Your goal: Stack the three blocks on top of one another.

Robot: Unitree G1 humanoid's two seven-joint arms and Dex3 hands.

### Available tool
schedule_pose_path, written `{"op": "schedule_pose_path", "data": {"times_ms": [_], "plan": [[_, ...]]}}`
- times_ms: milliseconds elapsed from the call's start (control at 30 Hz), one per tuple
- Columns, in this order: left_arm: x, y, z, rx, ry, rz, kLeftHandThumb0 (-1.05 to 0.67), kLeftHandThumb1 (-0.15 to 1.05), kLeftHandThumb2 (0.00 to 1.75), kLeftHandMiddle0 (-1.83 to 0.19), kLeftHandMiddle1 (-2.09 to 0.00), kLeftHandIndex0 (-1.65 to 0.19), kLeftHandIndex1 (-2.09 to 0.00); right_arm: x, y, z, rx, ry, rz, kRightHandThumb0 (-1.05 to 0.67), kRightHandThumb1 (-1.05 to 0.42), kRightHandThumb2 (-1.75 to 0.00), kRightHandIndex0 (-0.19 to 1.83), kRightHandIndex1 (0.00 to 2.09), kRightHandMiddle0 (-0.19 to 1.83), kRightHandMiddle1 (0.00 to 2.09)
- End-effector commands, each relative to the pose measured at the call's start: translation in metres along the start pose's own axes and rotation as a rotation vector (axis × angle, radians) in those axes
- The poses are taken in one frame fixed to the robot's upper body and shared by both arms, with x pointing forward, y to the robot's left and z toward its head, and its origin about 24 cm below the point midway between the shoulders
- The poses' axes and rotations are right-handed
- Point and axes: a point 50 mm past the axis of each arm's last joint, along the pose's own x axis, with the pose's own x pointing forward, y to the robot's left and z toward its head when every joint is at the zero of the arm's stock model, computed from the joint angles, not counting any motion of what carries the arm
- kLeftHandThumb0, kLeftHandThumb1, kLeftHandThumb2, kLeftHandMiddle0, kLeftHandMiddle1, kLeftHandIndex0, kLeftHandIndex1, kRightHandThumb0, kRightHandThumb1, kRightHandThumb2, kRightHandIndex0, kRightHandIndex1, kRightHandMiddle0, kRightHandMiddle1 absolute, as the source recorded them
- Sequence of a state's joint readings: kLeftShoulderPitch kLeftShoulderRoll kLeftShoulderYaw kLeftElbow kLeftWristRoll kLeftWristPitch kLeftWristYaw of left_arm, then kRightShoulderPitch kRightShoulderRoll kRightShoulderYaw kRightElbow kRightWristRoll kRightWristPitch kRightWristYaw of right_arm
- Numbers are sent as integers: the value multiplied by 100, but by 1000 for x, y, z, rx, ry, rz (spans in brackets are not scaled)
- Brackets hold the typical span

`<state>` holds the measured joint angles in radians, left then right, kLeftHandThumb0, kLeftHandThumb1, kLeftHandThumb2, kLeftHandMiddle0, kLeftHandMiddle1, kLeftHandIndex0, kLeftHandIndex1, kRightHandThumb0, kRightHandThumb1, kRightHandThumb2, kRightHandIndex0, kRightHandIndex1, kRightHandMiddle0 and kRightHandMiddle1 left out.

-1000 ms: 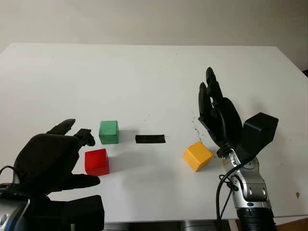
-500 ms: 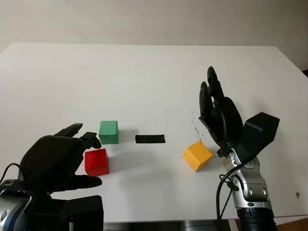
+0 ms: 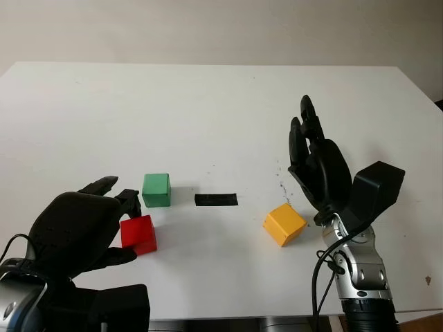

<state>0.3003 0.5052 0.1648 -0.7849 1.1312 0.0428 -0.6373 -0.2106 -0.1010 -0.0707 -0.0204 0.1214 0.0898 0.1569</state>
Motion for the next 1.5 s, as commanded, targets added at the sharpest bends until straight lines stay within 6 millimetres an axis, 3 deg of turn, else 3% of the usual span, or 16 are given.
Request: {"op": "schedule_pose_path", "data": {"times_ms": [0, 267, 533, 733, 933, 1067, 1167, 1333, 1467], "plan": [[0, -1, 1, -6, -2, 10, -40, 97, 6, -25, -6, -27, -121, 0, -1, 5, -7, -19, 1, -75, -105, -60, -19, 0, -19, 0], [0, -4, 1, -114, -64, 78, -33, 99, 6, -25, -6, -26, -124, 0, 0, 4, -9, -16, 5, -75, -105, -59, -19, 0, -19, 0], [-1, 4, -2, -379, -212, 139, -36, 102, 5, -27, -6, -23, -127, -1, 2, 4, -19, -12, 3, -73, -105, -59, -19, 0, -19, 0], [-12, 30, -3, -430, -286, 166, -33, 101, 5, -27, -6, -25, -126, -1, 2, 3, -22, -8, 1, -73, -105, -58, -19, 0, -19, 0], [-9, 71, -6, -301, -411, 212, -34, 98, 5, -30, -6, -27, -127, 0, 3, 3, -27, -2, 8, -72, -105, -57, -19, 0, -19, 0], [7, 95, -4, -284, -462, 214, -35, 98, 5, -30, -6, -30, -120, 0, 6, 2, -21, 0, 13, -72, -105, -56, -19, 0, -19, 0], [30, 101, -2, -366, -502, 200, -33, 100, 6, -29, -5, -30, -120, 0, 7, 1, -23, 0, 14, -71, -105, -57, -19, 0, -19, 0], [72, 92, 10, -522, -544, 161, -37, 104, 6, -24, -4, -28, -128, -1, 7, 0, -32, 6, 9, -70, -105, -58, -19, 0, -19, 0], [95, 80, 24, -542, -559, 160, -40, 105, 11, -18, -4, -22, -142, -2, 7, 1, -34, 7, -2, -70, -105, -57, -19, 0, -19, 0]]}}
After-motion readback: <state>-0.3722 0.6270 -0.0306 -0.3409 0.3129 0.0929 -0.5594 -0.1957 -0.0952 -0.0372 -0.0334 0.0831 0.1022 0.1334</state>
